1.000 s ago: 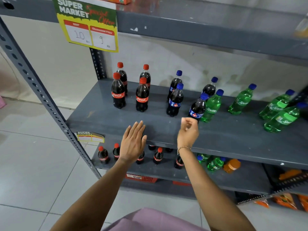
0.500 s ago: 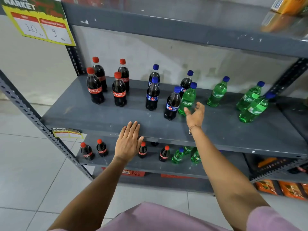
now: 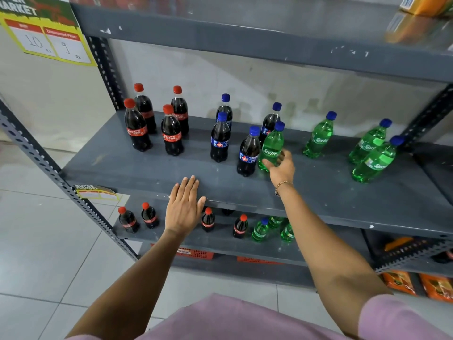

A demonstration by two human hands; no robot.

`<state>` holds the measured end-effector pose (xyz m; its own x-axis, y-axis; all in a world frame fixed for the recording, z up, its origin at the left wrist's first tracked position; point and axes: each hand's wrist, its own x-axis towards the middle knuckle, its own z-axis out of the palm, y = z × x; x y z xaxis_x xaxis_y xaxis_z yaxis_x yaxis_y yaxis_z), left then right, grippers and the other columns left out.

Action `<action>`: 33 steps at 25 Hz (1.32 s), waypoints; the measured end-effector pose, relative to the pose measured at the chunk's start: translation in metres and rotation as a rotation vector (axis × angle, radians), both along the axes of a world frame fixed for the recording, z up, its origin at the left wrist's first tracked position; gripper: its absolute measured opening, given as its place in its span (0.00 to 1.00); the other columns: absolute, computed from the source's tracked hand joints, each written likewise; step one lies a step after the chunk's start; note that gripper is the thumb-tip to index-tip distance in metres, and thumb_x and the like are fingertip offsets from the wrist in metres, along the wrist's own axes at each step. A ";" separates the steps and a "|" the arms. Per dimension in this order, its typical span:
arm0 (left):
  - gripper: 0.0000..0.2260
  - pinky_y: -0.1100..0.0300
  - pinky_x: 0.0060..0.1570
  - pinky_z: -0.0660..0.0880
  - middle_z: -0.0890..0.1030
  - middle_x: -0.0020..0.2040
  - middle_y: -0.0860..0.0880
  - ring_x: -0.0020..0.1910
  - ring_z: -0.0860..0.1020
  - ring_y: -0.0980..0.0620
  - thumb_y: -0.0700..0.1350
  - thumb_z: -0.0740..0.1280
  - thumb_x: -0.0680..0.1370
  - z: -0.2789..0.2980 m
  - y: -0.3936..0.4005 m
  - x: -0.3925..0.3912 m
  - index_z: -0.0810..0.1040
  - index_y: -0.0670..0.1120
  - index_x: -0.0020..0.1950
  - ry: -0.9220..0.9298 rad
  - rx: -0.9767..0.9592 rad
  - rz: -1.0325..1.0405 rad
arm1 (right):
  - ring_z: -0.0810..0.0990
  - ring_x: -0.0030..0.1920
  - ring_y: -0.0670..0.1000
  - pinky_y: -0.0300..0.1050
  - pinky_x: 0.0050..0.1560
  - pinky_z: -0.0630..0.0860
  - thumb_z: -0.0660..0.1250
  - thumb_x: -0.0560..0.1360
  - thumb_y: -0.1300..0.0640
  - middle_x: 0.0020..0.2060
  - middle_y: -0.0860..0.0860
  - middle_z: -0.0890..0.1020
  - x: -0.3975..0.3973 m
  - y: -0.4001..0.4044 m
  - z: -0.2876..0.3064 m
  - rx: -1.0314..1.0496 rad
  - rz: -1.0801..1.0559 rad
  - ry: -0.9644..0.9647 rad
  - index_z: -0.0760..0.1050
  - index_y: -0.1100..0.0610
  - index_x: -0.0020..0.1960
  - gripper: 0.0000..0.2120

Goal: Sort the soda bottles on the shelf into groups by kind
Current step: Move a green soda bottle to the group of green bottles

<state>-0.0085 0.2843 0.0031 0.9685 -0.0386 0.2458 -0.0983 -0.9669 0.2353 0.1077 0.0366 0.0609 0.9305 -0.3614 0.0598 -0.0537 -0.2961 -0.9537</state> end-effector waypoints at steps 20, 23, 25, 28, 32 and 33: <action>0.29 0.43 0.67 0.65 0.72 0.69 0.40 0.69 0.68 0.39 0.55 0.41 0.82 -0.002 -0.112 -0.004 0.70 0.37 0.68 -0.018 0.002 -0.061 | 0.79 0.52 0.51 0.31 0.49 0.69 0.73 0.68 0.64 0.56 0.58 0.81 -0.028 -0.130 0.004 -0.096 -0.091 -0.017 0.70 0.61 0.63 0.26; 0.30 0.43 0.68 0.64 0.71 0.69 0.40 0.70 0.67 0.39 0.55 0.41 0.82 -0.003 -0.113 -0.003 0.69 0.38 0.69 -0.017 0.007 -0.060 | 0.79 0.55 0.54 0.33 0.52 0.69 0.72 0.68 0.64 0.56 0.59 0.81 -0.018 -0.135 0.003 -0.105 -0.095 -0.013 0.69 0.61 0.64 0.26; 0.30 0.43 0.68 0.64 0.71 0.70 0.40 0.70 0.67 0.39 0.56 0.41 0.82 -0.004 -0.113 -0.002 0.69 0.38 0.69 -0.012 0.011 -0.060 | 0.78 0.56 0.54 0.36 0.53 0.68 0.72 0.69 0.64 0.56 0.59 0.81 -0.014 -0.138 0.002 -0.111 -0.097 -0.009 0.69 0.61 0.64 0.25; 0.29 0.44 0.69 0.63 0.71 0.70 0.40 0.70 0.66 0.40 0.56 0.42 0.82 -0.006 -0.112 -0.001 0.69 0.38 0.69 -0.016 0.009 -0.055 | 0.78 0.55 0.55 0.36 0.52 0.68 0.71 0.69 0.64 0.55 0.58 0.81 -0.012 -0.142 0.000 -0.121 -0.104 -0.009 0.69 0.59 0.65 0.26; 0.29 0.45 0.69 0.62 0.70 0.70 0.41 0.71 0.66 0.40 0.56 0.42 0.82 -0.008 -0.112 -0.001 0.69 0.39 0.69 -0.017 0.010 -0.053 | 0.77 0.57 0.55 0.38 0.55 0.69 0.71 0.69 0.64 0.56 0.58 0.80 -0.010 -0.146 -0.001 -0.130 -0.099 0.000 0.68 0.59 0.66 0.26; 0.29 0.45 0.69 0.61 0.70 0.70 0.41 0.71 0.66 0.40 0.56 0.42 0.82 -0.009 -0.112 -0.001 0.69 0.39 0.69 -0.017 0.008 -0.054 | 0.77 0.58 0.56 0.41 0.59 0.69 0.72 0.69 0.63 0.57 0.59 0.80 -0.009 -0.147 -0.001 -0.129 -0.096 0.009 0.68 0.59 0.66 0.27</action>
<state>-0.0091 0.1726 -0.0056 0.9606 -0.0927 0.2620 -0.1544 -0.9619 0.2257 0.0984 -0.1101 0.0595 0.8929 -0.4382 0.1038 -0.0955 -0.4095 -0.9073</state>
